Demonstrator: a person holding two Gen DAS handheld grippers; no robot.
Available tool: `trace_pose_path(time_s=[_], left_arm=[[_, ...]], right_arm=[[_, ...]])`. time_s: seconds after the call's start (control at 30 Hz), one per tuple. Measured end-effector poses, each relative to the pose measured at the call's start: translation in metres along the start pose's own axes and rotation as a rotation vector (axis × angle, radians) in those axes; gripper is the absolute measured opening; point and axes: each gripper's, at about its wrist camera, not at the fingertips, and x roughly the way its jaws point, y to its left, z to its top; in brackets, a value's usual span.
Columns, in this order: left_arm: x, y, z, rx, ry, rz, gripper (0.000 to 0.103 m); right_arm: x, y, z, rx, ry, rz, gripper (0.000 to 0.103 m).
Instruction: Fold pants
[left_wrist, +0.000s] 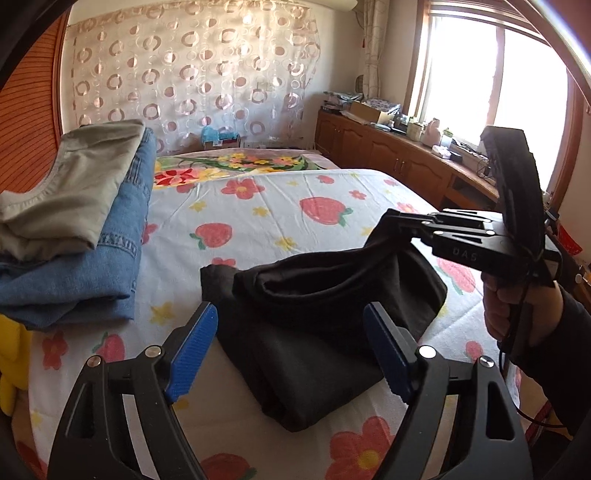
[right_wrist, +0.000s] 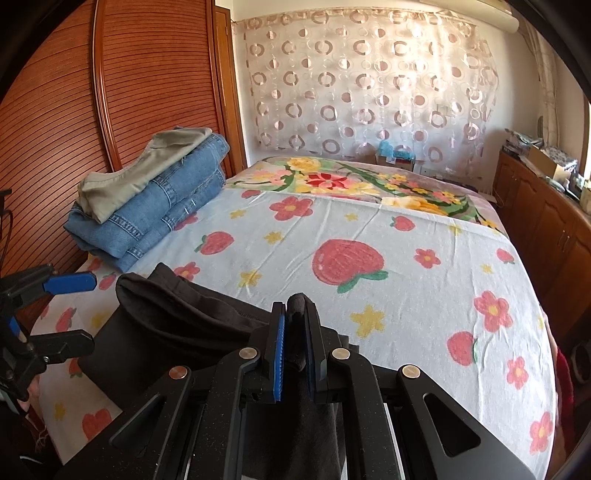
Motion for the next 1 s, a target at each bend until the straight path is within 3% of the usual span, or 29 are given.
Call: trace_pose_path(time_s=[0.1,0.2,0.3,0.53,0.8,1.0], left_arm=[[0.001,0.0,-0.004,-0.009,0.015,0.002,0.082],[0.0,0.002,-0.009,-0.018,0.025,-0.005,0.082],[-0.001,0.002,-0.014,-0.016,0.029,-0.014,0.082],[0.002,0.002,-0.027,-0.018,0.065,-0.035,0.061],[-0.004,-0.002,-0.046,-0.027,0.096,-0.055,0.053],[-0.005,-0.004,-0.053,-0.02,0.107,-0.049,0.042]], right_arm=[[-0.001,-0.004,0.001,0.019,0.002,-0.007,0.009],[-0.007,-0.007,0.002,0.039,-0.005,-0.026,0.023],[-0.017,-0.01,0.0,0.043,-0.018,-0.025,0.023],[-0.032,-0.016,-0.021,0.026,0.046,-0.002,0.024],[-0.042,-0.022,-0.058,0.056,0.131,0.039,0.024],[-0.05,-0.028,-0.07,0.075,0.144,0.051,0.024]])
